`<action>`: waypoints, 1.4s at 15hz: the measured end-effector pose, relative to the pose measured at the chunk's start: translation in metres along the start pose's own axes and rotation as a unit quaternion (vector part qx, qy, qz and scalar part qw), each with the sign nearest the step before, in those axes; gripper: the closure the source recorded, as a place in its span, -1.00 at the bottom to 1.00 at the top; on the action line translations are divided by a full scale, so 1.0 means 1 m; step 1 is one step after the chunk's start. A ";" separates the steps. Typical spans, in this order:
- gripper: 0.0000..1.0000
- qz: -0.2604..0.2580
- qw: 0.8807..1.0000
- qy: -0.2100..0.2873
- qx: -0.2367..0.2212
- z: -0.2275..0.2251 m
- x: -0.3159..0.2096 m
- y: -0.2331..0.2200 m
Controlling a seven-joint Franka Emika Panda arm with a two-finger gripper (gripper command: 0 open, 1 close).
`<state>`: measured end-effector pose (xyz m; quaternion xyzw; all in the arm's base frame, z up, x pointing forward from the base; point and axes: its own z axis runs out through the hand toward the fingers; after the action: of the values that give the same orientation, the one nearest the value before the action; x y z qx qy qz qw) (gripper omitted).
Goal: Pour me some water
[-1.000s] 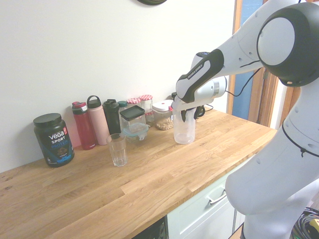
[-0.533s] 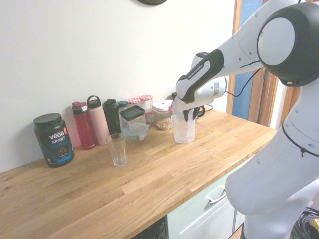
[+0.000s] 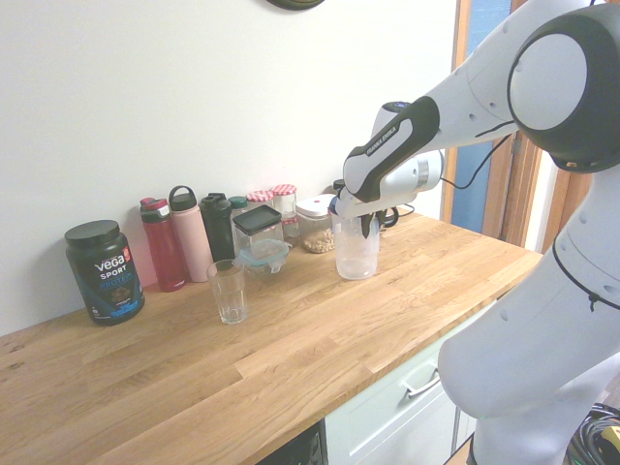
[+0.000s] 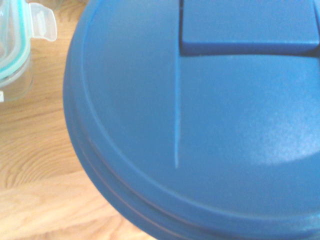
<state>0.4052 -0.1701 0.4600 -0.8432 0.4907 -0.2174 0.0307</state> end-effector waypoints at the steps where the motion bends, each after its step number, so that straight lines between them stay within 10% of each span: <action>1: 1.00 -0.007 1.000 -0.004 0.005 -0.011 0.001 0.002; 6: 1.00 -0.112 0.992 -0.026 0.055 -0.131 -0.009 0.004; 10: 1.00 -0.227 0.970 -0.066 0.061 -0.145 -0.033 -0.058; 21: 1.00 -0.510 0.851 -0.109 -0.061 -0.112 -0.101 -0.195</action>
<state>0.4771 0.0336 0.5796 -0.9934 -0.0030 -0.0792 -0.0825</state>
